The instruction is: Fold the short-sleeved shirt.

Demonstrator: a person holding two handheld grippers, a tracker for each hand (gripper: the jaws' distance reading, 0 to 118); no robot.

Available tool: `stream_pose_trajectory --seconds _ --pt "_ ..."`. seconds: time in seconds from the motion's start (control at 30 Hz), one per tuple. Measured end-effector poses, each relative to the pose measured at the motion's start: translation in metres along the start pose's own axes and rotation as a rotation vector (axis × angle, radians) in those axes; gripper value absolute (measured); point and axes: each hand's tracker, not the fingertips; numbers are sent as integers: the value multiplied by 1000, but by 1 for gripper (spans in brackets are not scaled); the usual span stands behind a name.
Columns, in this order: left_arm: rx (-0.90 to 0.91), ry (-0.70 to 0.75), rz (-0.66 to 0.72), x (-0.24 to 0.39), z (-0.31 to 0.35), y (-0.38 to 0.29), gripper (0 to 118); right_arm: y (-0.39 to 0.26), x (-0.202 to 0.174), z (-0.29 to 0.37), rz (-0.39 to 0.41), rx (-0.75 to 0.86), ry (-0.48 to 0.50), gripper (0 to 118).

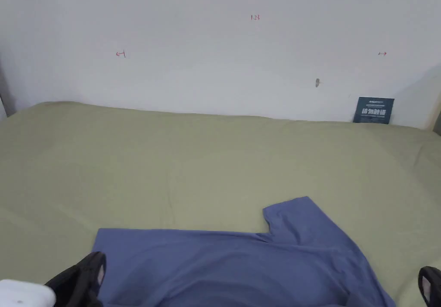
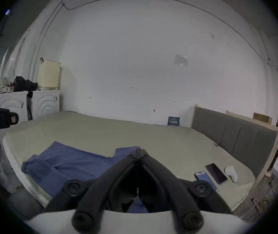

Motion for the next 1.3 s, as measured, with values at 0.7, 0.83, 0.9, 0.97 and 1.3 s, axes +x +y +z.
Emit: stream_pose_trajectory --seconds 0.7,0.83,0.9,0.97,1.3 --pt "-988 82 241 -137 -378 -60 108 -16 29 -106 -71 -240 31 0" --pt "-959 193 113 -122 -366 -65 73 -14 45 -139 -81 -289 34 0" --pt "-957 116 93 -119 -361 -57 29 -8 61 -175 -91 -375 44 0" --pt "-939 24 129 -116 -359 -54 5 -8 81 -223 -99 -478 77 2" --pt "-952 42 184 -129 -365 -63 5 -71 98 -428 -91 -1129 125 102"
